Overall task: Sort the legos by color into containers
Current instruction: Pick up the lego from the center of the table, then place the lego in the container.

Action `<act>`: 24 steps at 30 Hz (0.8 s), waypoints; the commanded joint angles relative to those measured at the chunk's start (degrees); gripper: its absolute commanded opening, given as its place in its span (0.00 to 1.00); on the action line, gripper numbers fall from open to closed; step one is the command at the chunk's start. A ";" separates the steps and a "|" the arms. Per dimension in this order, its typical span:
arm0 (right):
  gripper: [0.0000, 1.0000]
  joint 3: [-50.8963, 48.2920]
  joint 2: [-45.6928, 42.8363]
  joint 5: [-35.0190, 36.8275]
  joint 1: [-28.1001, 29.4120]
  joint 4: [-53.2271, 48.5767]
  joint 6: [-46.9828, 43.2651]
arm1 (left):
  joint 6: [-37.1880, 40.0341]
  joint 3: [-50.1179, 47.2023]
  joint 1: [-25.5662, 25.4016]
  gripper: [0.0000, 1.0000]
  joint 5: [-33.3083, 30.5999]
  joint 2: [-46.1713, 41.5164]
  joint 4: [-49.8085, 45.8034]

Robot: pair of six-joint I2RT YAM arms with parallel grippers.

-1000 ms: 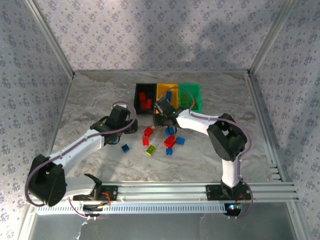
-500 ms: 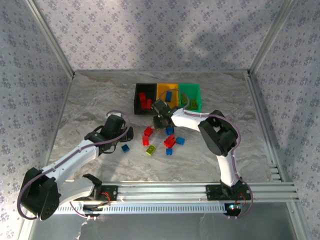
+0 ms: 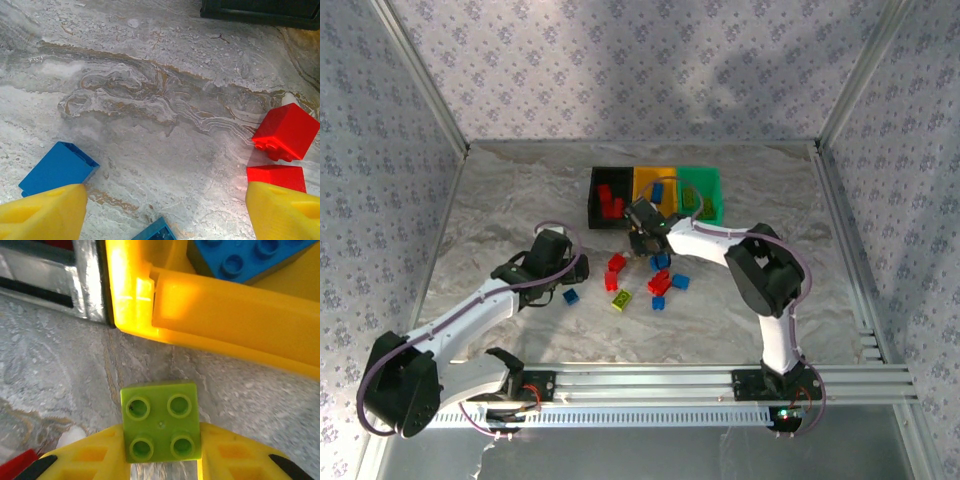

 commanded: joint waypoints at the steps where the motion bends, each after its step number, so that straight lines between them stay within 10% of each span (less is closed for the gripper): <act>1: 0.34 -2.25 -7.91 2.60 0.24 -1.08 0.36 | -0.92 0.11 0.37 0.82 0.84 0.74 0.88; 11: 0.36 -10.69 -19.91 6.47 -8.43 0.83 0.50 | -1.32 0.55 -1.01 0.82 3.53 4.10 3.05; 24: 0.49 -4.60 -10.90 -3.04 -20.73 2.32 0.12 | -0.71 2.27 -1.54 0.82 3.89 2.88 -0.20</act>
